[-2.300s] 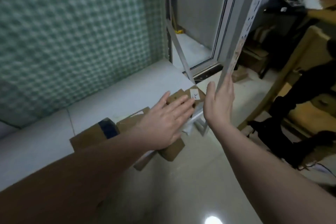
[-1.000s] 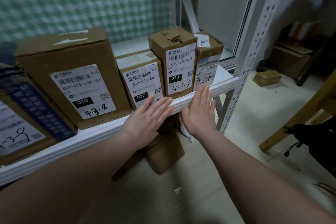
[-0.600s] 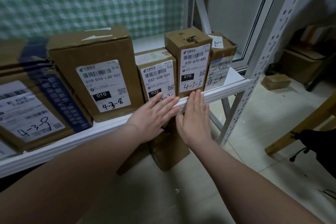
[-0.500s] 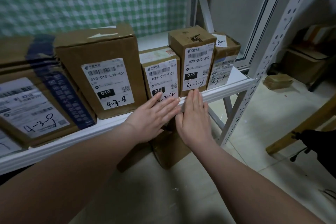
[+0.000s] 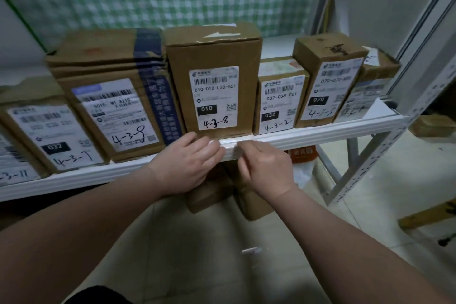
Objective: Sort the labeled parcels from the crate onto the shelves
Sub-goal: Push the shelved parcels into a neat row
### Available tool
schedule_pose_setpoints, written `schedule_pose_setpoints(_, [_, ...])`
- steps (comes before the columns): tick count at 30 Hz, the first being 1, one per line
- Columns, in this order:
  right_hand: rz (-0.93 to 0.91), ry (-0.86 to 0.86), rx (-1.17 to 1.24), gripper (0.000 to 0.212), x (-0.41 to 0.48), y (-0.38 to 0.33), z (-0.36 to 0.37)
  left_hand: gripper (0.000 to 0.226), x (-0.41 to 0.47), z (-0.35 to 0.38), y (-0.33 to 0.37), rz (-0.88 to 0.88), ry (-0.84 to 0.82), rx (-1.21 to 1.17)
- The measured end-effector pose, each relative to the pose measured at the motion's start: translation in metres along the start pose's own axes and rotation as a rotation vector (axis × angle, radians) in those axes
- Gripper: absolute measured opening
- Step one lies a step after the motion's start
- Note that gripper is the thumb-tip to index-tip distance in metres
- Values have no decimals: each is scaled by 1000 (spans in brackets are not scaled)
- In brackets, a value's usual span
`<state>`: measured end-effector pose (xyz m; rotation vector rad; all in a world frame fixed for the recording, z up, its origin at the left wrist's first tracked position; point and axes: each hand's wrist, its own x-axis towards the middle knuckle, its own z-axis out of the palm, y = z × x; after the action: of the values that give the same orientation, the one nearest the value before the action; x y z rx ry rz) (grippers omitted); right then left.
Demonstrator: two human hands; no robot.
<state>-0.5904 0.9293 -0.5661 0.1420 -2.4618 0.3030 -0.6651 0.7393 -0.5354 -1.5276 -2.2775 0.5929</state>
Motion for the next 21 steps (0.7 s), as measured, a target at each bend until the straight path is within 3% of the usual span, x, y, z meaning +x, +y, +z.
schedule_pose_setpoints(4, [61,-7,-9,19,10,0,3,41,-2,-2,-3,-108,21,-85])
schedule_pose_setpoints(7, [98,-21,6,33,12,2,5,39,-1,0,-2,-102,38,-74])
schedule_pose_setpoints(10, [87,-29,-19,30,12,1,4,40,-6,-5,0,-106,41,-94])
schedule_pose_setpoints(12, [-39,-52,-38,31,16,-4,1,39,-18,-7,-2,-113,32,-92])
schedule_pose_setpoints(16, [-516,-166,-257,49,40,-28,2,37,-65,-3,-16,-173,19,-12])
schedule_pose_setpoints(21, [-894,-238,-455,60,74,-60,18,32,-125,8,-27,-480,-66,-104])
